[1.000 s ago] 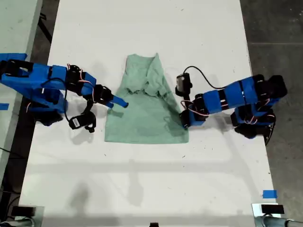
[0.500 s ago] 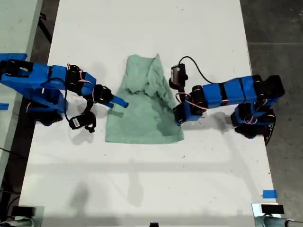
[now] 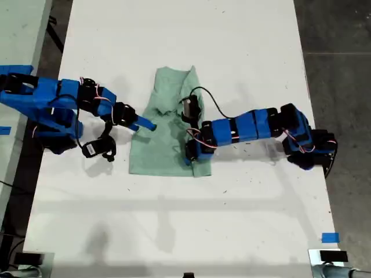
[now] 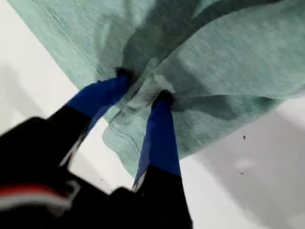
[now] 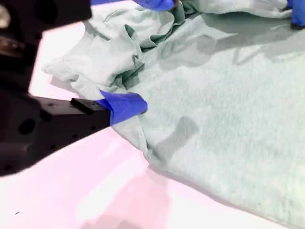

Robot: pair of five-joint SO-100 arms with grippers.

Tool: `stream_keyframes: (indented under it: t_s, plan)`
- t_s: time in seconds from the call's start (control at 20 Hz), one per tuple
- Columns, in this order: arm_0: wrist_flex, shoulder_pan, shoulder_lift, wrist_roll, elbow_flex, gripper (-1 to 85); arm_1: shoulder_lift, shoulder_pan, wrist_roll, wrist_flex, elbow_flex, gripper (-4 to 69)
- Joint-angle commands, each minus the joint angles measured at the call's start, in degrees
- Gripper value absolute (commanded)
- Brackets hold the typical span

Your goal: Fold tshirt

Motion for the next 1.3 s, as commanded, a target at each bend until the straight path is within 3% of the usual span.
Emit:
stream_keyframes:
  t_s: [0.0,0.15,0.3,0.6,1.05,1.2,1.25]
  plan:
    - [1.1,-0.9,2.3,-0.2,-1.2,29.9,3.1,0.4,-0.5,6.5,-4.7,31.7]
    - [4.1,-0.1,2.3,-1.7,-1.5,29.6,10.5,0.7,-2.5,20.3,-12.2,30.4]
    - [7.9,2.8,2.4,-5.9,-2.2,29.3,22.3,2.5,-7.0,25.0,-11.9,28.6]
    - [10.5,13.9,1.7,-20.2,0.4,27.7,34.8,8.3,-11.9,25.5,2.1,26.9]
    - [2.3,17.0,-15.7,-22.2,-3.7,26.4,35.3,10.8,-14.8,25.0,4.7,26.5]
    - [-1.0,17.1,-18.8,-22.3,-3.6,23.3,35.4,10.8,-14.4,25.0,5.2,26.5]
    - [-1.8,17.1,-19.5,-22.1,-3.6,18.2,35.5,10.7,-14.2,25.0,5.4,26.5]
